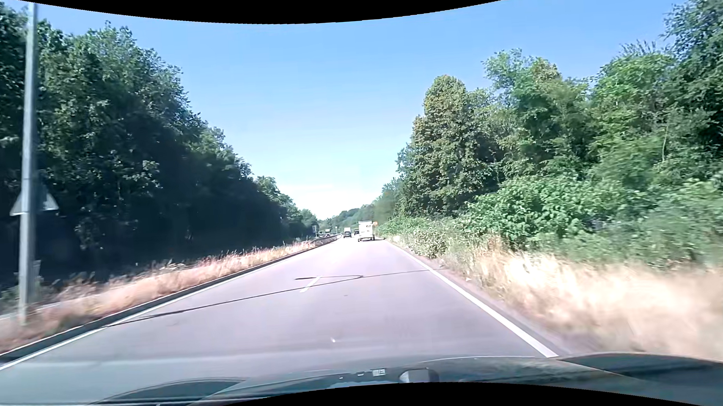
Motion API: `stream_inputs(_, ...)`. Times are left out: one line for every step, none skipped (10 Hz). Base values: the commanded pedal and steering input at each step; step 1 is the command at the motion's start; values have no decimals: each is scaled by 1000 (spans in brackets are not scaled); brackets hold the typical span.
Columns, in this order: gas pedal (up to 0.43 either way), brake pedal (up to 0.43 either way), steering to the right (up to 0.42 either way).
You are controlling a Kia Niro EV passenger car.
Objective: Follow the waypoints while adhering to traffic rules and regulations
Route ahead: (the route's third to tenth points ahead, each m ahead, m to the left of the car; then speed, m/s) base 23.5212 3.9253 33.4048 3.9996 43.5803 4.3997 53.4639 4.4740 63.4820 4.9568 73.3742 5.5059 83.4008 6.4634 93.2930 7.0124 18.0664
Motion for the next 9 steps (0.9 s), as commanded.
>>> stream_inputs(150,0,-5)
stream_inputs(150,0,-5)
stream_inputs(150,0,-5)
stream_inputs(150,0,-5)
stream_inputs(150,0,-5)
stream_inputs(150,0,-5)
stream_inputs(150,0,-5)
stream_inputs(150,0,-5)
stream_inputs(150,0,-5)
